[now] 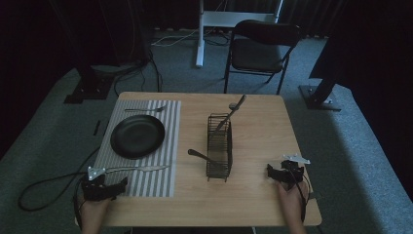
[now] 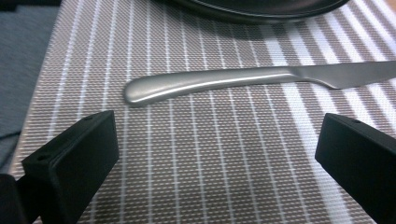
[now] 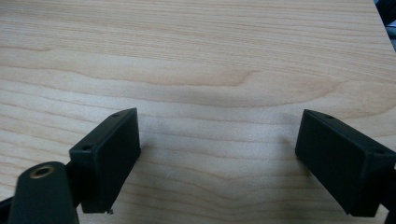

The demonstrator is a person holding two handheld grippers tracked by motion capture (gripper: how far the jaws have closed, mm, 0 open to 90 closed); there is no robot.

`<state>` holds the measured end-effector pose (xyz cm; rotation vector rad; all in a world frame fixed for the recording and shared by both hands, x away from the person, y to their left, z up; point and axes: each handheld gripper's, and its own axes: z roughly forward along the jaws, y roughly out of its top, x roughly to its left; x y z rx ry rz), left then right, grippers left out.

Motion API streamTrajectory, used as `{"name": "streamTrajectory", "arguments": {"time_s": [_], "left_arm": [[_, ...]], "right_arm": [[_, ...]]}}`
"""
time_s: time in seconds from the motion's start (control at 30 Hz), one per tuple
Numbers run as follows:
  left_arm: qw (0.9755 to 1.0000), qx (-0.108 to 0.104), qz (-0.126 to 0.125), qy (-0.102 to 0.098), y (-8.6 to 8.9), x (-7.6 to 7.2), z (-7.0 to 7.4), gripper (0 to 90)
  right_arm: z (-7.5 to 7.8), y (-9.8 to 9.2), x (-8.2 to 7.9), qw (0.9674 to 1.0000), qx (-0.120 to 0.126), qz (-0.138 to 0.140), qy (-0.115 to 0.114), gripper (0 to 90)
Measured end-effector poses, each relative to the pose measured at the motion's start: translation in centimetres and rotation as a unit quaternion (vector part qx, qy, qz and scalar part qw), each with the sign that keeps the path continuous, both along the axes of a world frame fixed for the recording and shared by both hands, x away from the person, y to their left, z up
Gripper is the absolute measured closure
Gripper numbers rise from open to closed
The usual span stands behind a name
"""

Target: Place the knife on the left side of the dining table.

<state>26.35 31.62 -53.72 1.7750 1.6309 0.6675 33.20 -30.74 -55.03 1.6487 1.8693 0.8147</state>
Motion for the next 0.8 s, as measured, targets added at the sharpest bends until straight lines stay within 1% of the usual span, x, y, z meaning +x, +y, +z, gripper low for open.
{"name": "streamTrajectory", "arguments": {"time_s": [0.03,0.1,0.13,0.17,0.2,0.23,0.3,0.33,0.4,0.43,0.47,0.5,0.53,0.57,0.8], "left_arm": [[0.9999,0.01,0.0,-0.005,-0.1,-0.2,-0.1,0.0],[0.9999,0.016,0.0,-0.005,-0.1,-0.4,-0.2,0.0],[0.9998,0.014,-0.001,-0.01,-0.1,-0.6,-0.3,0.0],[0.9997,0.018,0.002,-0.015,-0.1,-0.7,-0.3,0.0],[0.9994,0.029,0.006,-0.017,-0.1,-0.9,-0.2,0.0],[0.9993,0.03,0.008,-0.02,-0.1,-1.0,-0.2,0.0],[0.9993,0.03,0.008,-0.02,-0.1,-1.0,-0.2,0.0],[0.9989,0.038,0.016,-0.023,0.1,-1.3,-0.3,0.0],[0.9987,0.041,0.02,-0.023,0.1,-1.3,-0.4,0.0],[0.9985,0.045,0.026,-0.021,0.1,-1.3,-0.5,0.0],[0.9985,0.044,0.027,-0.017,0.2,-1.3,-0.6,0.0],[0.9987,0.039,0.029,-0.017,0.3,-1.2,-0.6,0.0],[0.9987,0.039,0.029,-0.017,0.3,-1.2,-0.6,0.0],[0.9987,0.036,0.031,-0.018,0.4,-1.2,-0.6,0.0],[0.9987,0.032,0.032,-0.021,0.4,-1.3,-0.6,0.0]], "right_arm": [[0.0,0.0,0.0,1.0,0.0,0.0,0.0,13.0],[0.0,0.0,0.0,1.0,0.0,0.0,0.0,13.1],[0.0,0.0,0.0,1.0,0.0,0.0,0.0,13.0],[0.0,0.0,0.0,1.0,0.0,0.0,0.0,13.0],[0.0,0.0,0.0,1.0,0.0,0.0,0.0,13.0],[0.0,0.0,0.0,1.0,0.0,0.0,0.0,13.0],[0.0,0.0,0.0,1.0,0.0,0.0,0.0,13.0],[0.0,0.0,0.0,1.0,0.0,0.0,0.0,13.0],[0.0,0.0,0.0,1.0,0.0,0.0,0.0,13.0],[0.0,0.0,0.0,1.0,0.0,0.0,0.0,13.0],[0.0,0.0,0.0,1.0,0.0,0.0,0.0,13.0],[0.0,0.0,0.0,1.0,0.0,0.0,0.0,13.0],[0.0,0.0,0.0,1.0,0.0,0.0,0.0,13.0],[0.0,0.0,0.0,1.0,0.0,0.0,0.0,13.0],[0.0,0.0,0.0,1.0,0.0,0.0,0.0,13.0]]}}
